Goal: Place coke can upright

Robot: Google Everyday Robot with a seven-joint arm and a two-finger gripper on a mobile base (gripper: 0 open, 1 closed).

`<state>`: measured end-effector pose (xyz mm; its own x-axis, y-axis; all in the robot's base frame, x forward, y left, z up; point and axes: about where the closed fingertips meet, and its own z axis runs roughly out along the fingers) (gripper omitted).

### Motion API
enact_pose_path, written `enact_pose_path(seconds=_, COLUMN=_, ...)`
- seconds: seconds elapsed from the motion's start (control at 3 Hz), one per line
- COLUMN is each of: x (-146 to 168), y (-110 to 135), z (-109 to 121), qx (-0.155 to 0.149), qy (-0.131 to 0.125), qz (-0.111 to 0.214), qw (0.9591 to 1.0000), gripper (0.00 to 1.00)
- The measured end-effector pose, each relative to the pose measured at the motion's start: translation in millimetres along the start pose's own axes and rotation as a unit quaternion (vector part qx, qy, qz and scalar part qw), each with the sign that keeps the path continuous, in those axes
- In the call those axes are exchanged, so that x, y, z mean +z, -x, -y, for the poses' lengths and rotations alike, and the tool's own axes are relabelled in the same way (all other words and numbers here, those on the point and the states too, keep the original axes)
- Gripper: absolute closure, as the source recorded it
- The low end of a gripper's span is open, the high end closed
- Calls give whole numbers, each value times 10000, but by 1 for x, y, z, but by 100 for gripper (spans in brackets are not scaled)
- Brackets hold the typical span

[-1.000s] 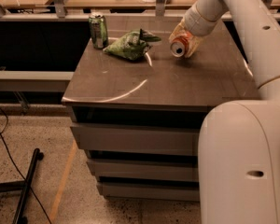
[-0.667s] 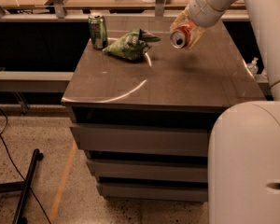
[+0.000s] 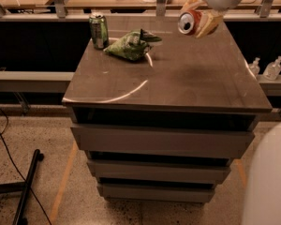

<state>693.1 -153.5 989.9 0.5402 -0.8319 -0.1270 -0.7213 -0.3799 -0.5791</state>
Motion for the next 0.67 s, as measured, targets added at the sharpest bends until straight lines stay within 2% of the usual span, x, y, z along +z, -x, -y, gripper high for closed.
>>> enact_pose_path(seconds=0.33, x=-25, y=20, z=-27, qx=1205, qy=140, qz=224, qw=9924, gripper=100)
enact_pose_path(seconds=0.67, x=-19, y=30, z=-46, qx=1920, qy=467, qz=607, qw=9784, gripper=100)
